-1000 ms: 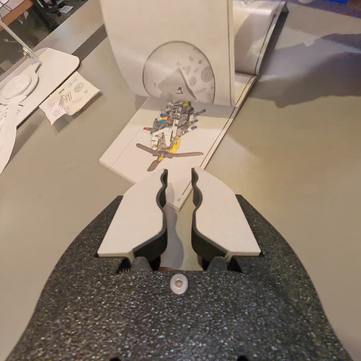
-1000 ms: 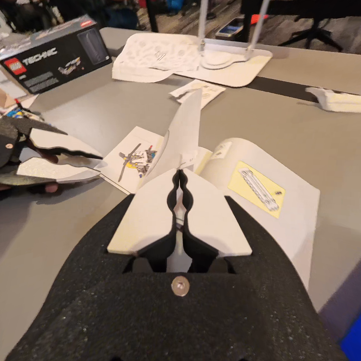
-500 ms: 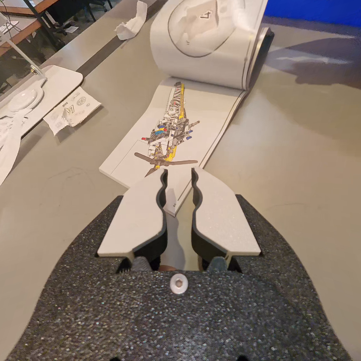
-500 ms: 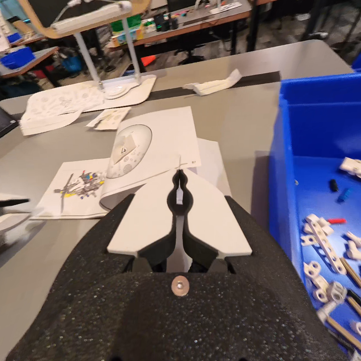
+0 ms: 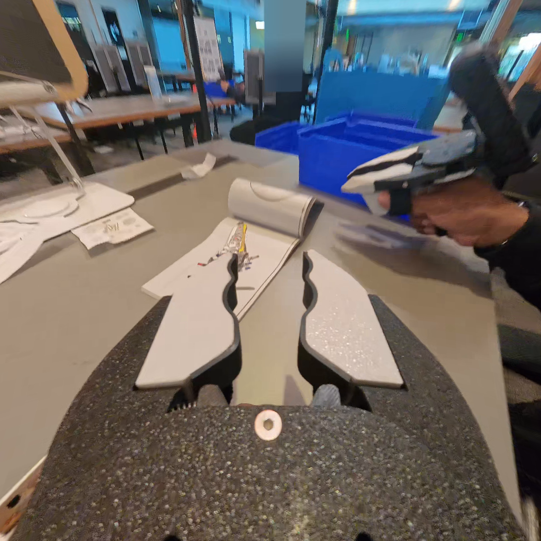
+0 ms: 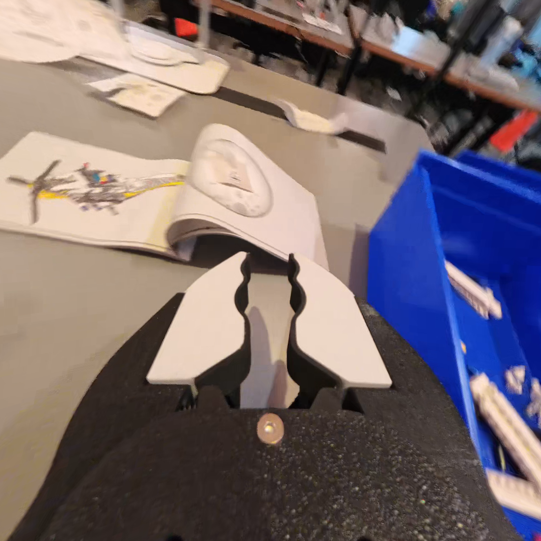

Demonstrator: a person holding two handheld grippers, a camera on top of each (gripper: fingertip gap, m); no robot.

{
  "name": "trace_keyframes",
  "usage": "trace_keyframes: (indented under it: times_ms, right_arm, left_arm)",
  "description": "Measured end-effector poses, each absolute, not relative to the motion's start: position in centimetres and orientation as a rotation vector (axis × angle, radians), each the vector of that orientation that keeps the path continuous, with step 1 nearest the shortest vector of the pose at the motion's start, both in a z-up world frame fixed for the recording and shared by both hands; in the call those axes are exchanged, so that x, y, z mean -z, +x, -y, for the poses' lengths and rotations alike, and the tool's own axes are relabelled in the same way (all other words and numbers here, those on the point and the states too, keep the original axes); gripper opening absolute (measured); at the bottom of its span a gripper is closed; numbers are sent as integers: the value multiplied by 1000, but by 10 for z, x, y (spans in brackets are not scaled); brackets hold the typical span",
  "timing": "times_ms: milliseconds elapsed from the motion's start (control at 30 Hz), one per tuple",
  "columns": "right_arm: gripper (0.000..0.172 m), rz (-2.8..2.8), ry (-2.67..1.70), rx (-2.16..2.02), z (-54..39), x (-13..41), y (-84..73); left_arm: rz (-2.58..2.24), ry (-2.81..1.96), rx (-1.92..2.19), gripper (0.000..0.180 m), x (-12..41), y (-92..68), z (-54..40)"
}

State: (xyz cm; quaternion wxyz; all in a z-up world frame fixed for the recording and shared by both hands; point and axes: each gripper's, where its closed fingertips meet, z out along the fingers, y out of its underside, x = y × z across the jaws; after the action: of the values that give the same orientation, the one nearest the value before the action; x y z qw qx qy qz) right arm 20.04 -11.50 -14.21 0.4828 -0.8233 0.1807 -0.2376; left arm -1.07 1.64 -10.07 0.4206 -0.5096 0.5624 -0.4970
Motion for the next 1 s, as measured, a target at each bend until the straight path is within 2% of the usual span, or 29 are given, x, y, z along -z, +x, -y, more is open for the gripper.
trace_keyframes:
  times_ms: [200, 367, 533, 733, 900, 1000]
  right_arm:
    - [23, 14, -2021, 490, 49, 124, 152]
    - [18, -65, -2199, 554, 31, 149, 190]
    - [21, -148, -2293, 626, 54, 161, 213]
    - [22, 225, -2157, 527, 27, 131, 129]
    - [42, 735, -2076, 220, -38, 150, -3]
    - [56, 929, -2057, 152, -82, 171, -44]
  left_arm:
    - [-1123, -1230, 1388, 43, 74, -34, -16]
    - [-925, -1329, 1420, 43, 71, -59, -31]
    - [-1076, -1471, 1072, 62, 111, -100, -56]
    - [-1102, -1523, 758, 62, 131, -166, -88]
    - [-1168, -1592, 753, 63, 149, -185, -75]
    - [-1148, -1576, 850, 72, 146, -183, -57]
